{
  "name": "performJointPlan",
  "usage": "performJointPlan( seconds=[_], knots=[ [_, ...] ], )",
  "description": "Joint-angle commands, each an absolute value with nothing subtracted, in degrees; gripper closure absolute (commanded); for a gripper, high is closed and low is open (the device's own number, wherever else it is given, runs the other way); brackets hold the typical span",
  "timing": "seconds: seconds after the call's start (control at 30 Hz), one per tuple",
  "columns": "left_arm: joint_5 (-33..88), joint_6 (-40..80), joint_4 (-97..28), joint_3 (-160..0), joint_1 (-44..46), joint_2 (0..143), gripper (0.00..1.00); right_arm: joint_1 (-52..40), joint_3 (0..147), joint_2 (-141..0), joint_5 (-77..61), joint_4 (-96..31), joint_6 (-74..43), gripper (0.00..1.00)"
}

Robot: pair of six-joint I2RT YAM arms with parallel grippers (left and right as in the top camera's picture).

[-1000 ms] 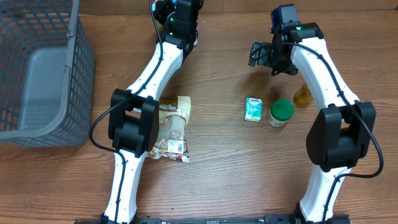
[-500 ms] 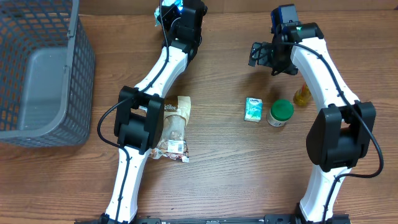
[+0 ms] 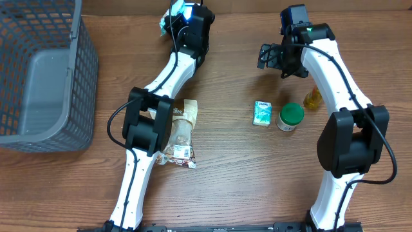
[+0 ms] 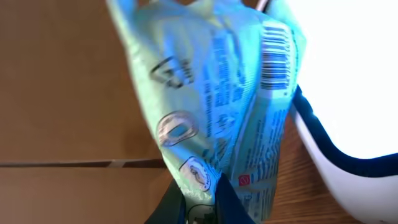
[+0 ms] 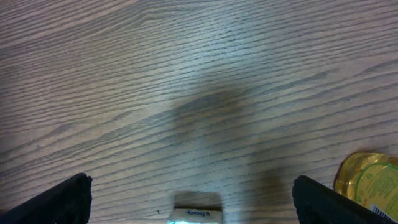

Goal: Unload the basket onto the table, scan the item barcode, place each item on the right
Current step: 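Hold the wipe packet barcode in front of the scanner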

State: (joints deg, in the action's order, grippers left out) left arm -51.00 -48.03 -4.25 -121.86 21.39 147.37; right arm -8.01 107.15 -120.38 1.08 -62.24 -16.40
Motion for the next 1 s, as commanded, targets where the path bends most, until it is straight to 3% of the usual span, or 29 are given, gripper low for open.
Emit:
performJointPlan(
  seconds=[0.0,0.57,0.67,0.8,0.97],
  knots=[
    [-52.10,-48.62,-4.43,-122.93,22.46,148.62,0.93,-8.16,108.03,-118.83,1.87,-62.02,-16.01,0.00],
    [-50.33,-37.78,-11.25,-122.96,24.29,140.14,0.96,-8.16,108.03,-118.83,1.87,-62.02,-16.01,0.00],
    [-49.39,-31.51,-18.41,-122.96,24.32,135.55,0.96,-8.16,108.03,-118.83,1.87,-62.02,-16.01,0.00],
    [-47.81,-13.45,-33.26,-122.96,25.06,129.97,0.96,-8.16,108.03,-118.83,1.87,-62.02,-16.01,0.00],
    [-29.06,4.60,-53.58,-122.96,25.15,124.88,0.96,-8.16,108.03,-118.83,1.87,-62.02,-16.01,0.00]
  ],
)
